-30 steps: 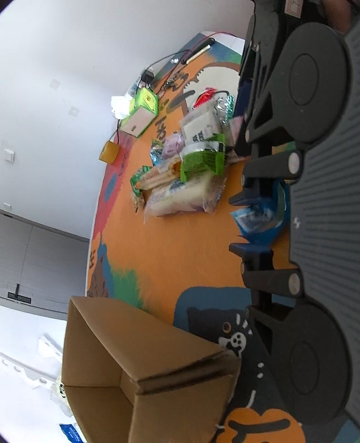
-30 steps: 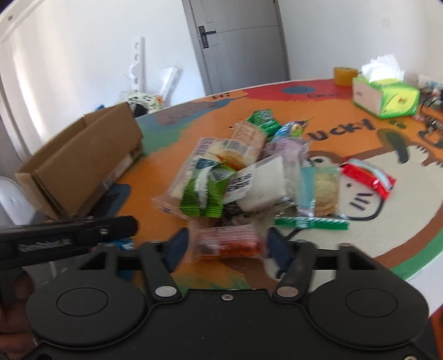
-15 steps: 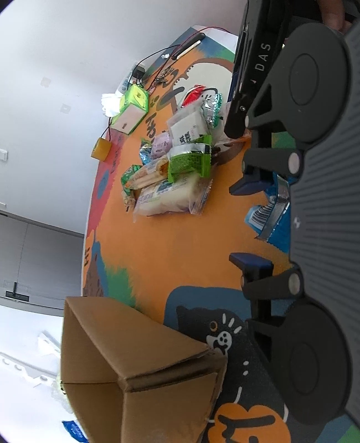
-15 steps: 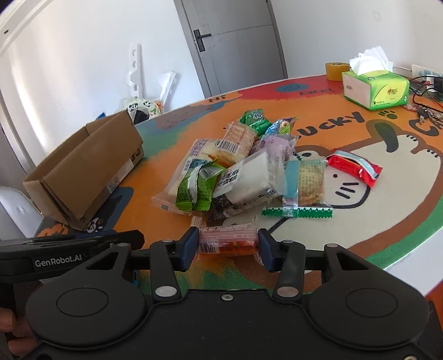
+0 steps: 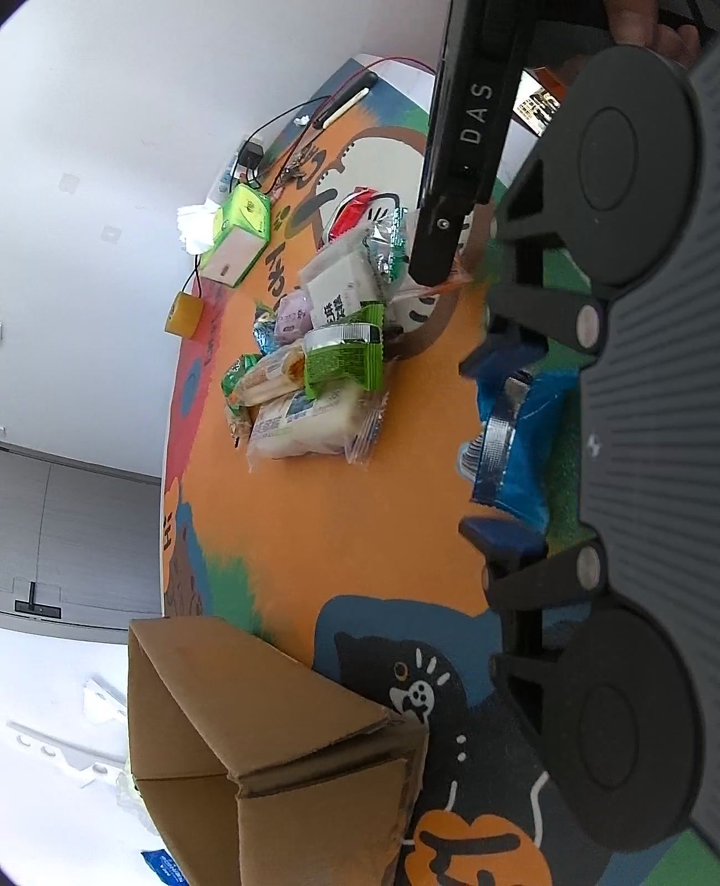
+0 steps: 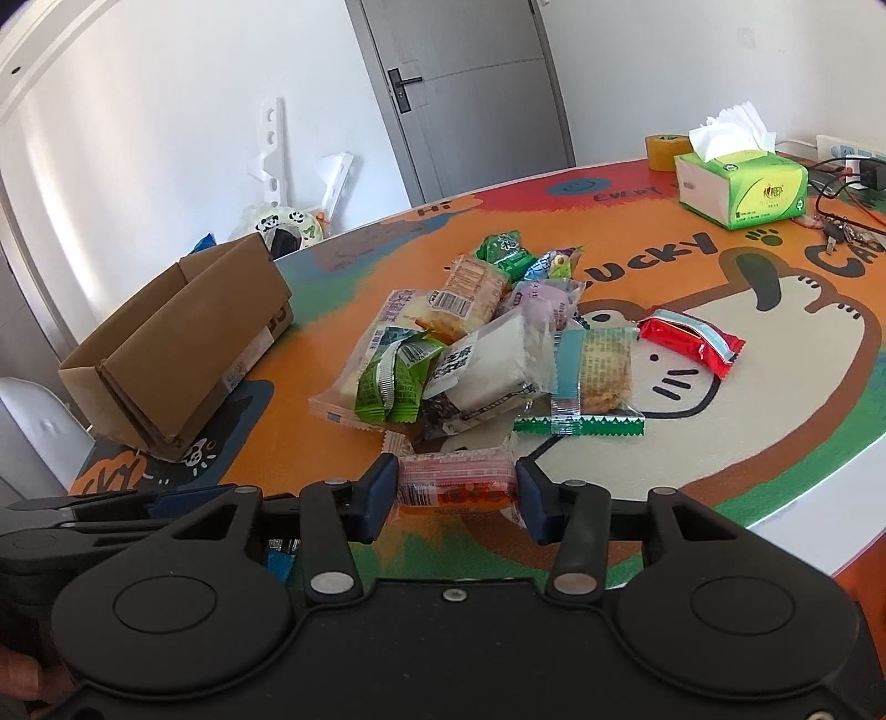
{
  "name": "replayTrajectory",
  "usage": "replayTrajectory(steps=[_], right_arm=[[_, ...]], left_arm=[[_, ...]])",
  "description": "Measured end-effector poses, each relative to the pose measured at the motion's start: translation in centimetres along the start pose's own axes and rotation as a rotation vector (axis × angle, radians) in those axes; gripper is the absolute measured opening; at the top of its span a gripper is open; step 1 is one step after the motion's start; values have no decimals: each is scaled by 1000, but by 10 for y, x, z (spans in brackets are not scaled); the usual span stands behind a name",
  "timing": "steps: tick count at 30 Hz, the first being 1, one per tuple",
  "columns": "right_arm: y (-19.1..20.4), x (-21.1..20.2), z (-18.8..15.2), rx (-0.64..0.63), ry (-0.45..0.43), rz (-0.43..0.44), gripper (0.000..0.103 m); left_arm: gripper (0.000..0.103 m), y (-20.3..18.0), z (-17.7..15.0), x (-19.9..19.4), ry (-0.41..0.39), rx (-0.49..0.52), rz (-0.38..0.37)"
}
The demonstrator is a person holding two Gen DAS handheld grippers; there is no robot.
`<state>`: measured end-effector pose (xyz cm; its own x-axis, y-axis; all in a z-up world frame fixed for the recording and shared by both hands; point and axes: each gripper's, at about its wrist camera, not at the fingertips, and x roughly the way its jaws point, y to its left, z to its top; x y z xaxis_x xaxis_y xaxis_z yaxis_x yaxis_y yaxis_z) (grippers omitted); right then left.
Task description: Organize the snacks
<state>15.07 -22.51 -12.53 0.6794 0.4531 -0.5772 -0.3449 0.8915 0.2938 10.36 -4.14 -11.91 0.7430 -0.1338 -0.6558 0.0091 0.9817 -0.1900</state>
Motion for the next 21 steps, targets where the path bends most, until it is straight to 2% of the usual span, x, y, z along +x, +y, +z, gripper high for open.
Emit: replayTrajectory(steps=[1, 4, 9, 11, 13, 15, 19, 21], right_arm=[[0, 0, 0, -1, 0, 0, 47], [2, -2, 0, -4, -1, 2, 47], [5, -6, -2, -19, -3, 7, 47], [6, -6, -4, -23, 2, 7, 47], [7, -5, -5, -25, 10, 7, 47], [7, -4, -5, -23, 15, 9, 46], [10, -4, -3, -24, 8, 20, 46], [12, -4, -2, -23, 5, 23, 46]], left_arm=[[72, 0, 0, -2, -5, -3, -4], [81, -3, -2, -10, -36, 15, -28], [80, -4, -9, -4, -7, 25, 4], [75, 0, -11, -2, -3, 11, 10], [54, 1, -11, -2, -12, 15, 10], [50, 3, -9, -2, -11, 10, 9], [25, 9, -5, -2, -6, -13, -4], [22, 11, -3, -3, -11, -15, -7]])
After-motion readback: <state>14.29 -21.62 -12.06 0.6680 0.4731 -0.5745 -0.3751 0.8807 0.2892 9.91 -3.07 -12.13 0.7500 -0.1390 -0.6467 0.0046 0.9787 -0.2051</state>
